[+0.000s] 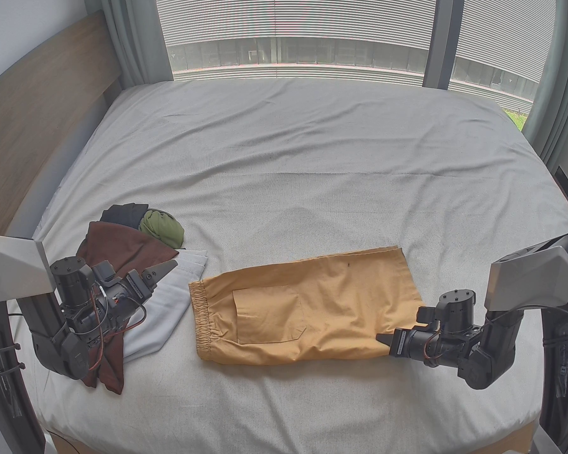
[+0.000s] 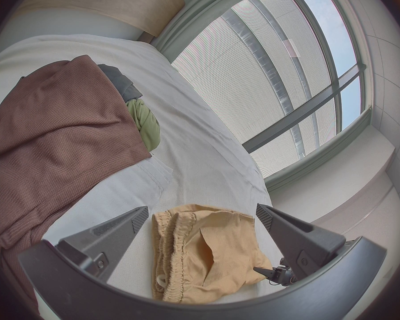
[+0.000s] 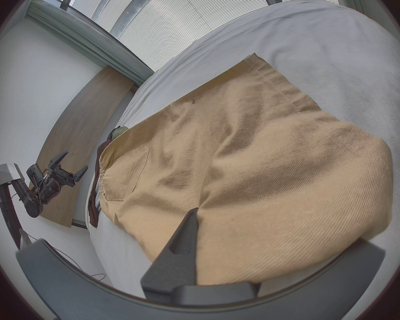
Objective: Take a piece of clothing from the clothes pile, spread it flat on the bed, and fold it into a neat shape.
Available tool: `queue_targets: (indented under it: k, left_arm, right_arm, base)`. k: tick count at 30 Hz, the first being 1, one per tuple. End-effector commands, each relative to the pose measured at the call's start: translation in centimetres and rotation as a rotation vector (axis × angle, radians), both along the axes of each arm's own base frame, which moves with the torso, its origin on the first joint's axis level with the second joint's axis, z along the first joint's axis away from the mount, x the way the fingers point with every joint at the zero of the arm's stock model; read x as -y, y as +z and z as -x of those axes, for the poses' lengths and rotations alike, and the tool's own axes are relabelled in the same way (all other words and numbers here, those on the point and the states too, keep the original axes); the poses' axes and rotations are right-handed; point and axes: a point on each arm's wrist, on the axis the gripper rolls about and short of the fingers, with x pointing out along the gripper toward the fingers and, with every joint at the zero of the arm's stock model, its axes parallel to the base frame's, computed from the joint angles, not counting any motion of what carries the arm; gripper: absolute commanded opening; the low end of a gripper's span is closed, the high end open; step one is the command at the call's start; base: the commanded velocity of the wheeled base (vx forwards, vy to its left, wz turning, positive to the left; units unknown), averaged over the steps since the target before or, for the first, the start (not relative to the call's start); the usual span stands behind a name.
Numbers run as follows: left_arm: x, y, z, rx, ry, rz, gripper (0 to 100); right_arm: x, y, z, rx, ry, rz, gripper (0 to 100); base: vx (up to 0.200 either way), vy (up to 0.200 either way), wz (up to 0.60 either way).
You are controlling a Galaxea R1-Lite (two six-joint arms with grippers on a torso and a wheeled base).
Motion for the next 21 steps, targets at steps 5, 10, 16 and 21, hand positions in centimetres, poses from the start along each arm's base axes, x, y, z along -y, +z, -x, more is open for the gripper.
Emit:
queue_targets:
  k: [5,10,16,21]
  left_arm:
    - [0.1,0.1,0.0,0.003,-0.001,0.0,100]
    - [0.1,0.0,0.0,-0.001,-0.004,0.0,100]
    - [0.1,-0.1,-0.1,-0.001,-0.004,0.0,100]
    - [0.2,-0.4,0.0,-0.013,-0.007,0.0,100]
  right_arm:
    - [0.9,-0.5,2.2,-0.033,0.008,0.032,0]
    - [0.9,-2.0,2.3,-0.037,0.007,0.034,0]
    - [1.0,-3.5,2.5,-0.037,0.007,0.034,0]
    - [1.0,-3.4,2.5,-0.034,0.007,0.032,0]
  base:
    - [0.0,0.0,0.0]
    - [0.0,0.0,0.0]
    - [0.0,0.0,0.0]
    - [0.0,0.0,0.0]
